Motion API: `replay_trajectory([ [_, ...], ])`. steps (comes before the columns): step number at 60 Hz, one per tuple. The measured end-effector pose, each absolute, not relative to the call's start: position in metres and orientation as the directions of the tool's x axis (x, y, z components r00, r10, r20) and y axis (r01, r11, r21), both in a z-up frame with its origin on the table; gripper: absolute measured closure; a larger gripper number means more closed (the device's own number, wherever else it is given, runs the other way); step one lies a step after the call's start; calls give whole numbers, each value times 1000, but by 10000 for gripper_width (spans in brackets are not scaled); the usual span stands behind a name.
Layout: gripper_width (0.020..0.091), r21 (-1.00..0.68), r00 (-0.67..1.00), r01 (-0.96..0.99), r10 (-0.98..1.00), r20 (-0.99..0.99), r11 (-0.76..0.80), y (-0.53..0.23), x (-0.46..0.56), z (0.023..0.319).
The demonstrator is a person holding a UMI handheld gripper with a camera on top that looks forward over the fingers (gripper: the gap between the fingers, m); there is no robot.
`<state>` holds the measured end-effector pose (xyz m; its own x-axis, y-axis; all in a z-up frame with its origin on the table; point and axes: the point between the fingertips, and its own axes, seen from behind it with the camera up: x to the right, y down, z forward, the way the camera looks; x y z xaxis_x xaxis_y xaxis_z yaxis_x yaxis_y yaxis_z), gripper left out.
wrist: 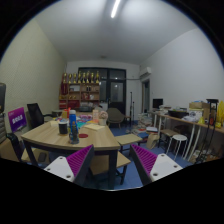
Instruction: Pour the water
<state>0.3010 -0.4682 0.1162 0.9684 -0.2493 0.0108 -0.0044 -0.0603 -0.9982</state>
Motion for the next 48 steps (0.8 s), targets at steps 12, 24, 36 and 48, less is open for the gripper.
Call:
replay_trajectory([
  [12, 287, -999, 984, 53, -169, 53, -4, -436, 278, 121],
  [24, 291, -1000, 998, -14, -68, -13, -17, -350, 235, 107],
  [36, 286, -999, 999, -41, -14, -42, 35, -221, 174, 104],
  [48, 297, -999, 998, 45, -43, 46, -26, -123, 132, 80],
])
